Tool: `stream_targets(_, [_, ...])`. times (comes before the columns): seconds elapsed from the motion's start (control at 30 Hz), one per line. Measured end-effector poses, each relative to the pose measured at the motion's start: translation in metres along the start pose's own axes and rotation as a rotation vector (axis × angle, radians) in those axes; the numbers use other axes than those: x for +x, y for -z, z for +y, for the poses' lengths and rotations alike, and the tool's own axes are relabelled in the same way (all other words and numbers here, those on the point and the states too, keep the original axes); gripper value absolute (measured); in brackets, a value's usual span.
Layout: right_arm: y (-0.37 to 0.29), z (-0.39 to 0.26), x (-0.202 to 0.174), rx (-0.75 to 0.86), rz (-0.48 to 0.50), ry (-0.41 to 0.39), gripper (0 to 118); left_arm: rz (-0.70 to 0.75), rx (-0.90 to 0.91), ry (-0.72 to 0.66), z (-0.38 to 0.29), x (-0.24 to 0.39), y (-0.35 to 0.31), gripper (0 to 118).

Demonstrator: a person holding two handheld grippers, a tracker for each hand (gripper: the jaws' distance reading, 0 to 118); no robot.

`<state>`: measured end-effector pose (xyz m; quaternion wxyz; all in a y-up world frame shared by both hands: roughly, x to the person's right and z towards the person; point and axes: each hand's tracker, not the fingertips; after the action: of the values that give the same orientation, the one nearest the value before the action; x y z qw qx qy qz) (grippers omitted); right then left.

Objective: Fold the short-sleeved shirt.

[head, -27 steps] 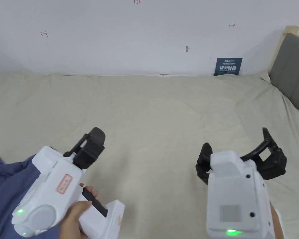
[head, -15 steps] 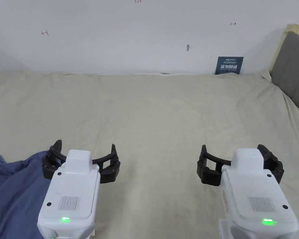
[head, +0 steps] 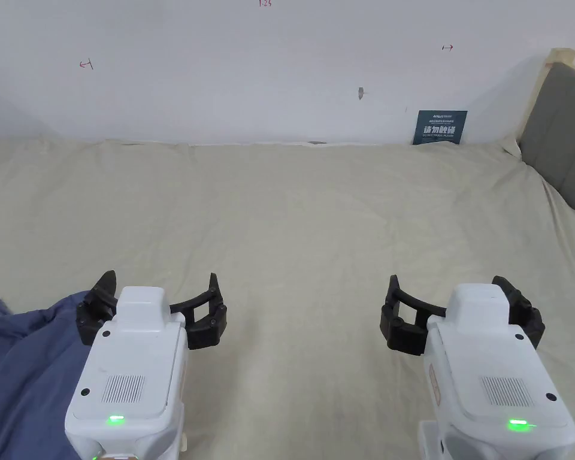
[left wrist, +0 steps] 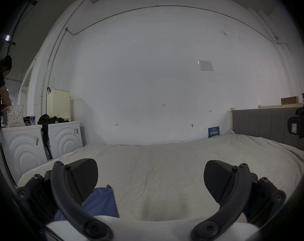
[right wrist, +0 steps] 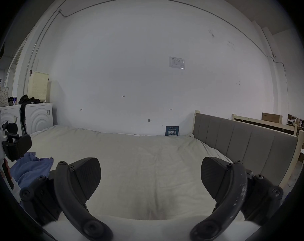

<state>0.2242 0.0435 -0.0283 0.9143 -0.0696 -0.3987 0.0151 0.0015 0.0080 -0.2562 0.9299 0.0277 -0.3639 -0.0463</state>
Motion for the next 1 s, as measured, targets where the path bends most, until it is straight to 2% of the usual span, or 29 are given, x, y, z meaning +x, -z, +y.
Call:
stream_targets(0.73, [-0.001, 0.004, 0.001, 0.001, 0.007, -0.008, 118, -0.005, 0.000, -0.018, 0.005, 0.000, -0.002, 118])
stream_targets(0.77, [-0.001, 0.005, 0.001, 0.000, 0.007, -0.008, 117, -0.003, -0.002, -0.021, 0.006, 0.000, -0.002, 114])
stream_targets(0.83, [-0.002, 0.007, 0.001, 0.000, 0.010, -0.011, 104, -0.018, 0.005, -0.042, 0.007, 0.000, -0.004, 79])
stream_targets(0.87, [-0.003, 0.007, 0.001, 0.002, 0.019, -0.013, 91, -0.025, -0.002, -0.053, 0.008, 0.000, -0.004, 52])
stream_targets(0.9, [-0.003, 0.007, 0.001, 0.004, 0.021, -0.019, 67, -0.025, -0.014, -0.058, 0.009, 0.000, -0.003, 10])
stream_targets(0.93, [-0.004, 0.008, 0.000, 0.004, 0.022, -0.024, 39, -0.020, -0.023, -0.061, 0.010, 0.002, -0.002, 1])
stream_targets(0.97, [-0.003, 0.008, 0.000, 0.000, 0.021, -0.034, 8, -0.009, -0.026, -0.065, 0.012, 0.003, -0.001, 0])
stream_targets(1.0, [-0.003, 0.009, -0.001, 0.001, 0.017, -0.045, 2, -0.018, -0.028, -0.077, 0.012, 0.003, 0.000, 0])
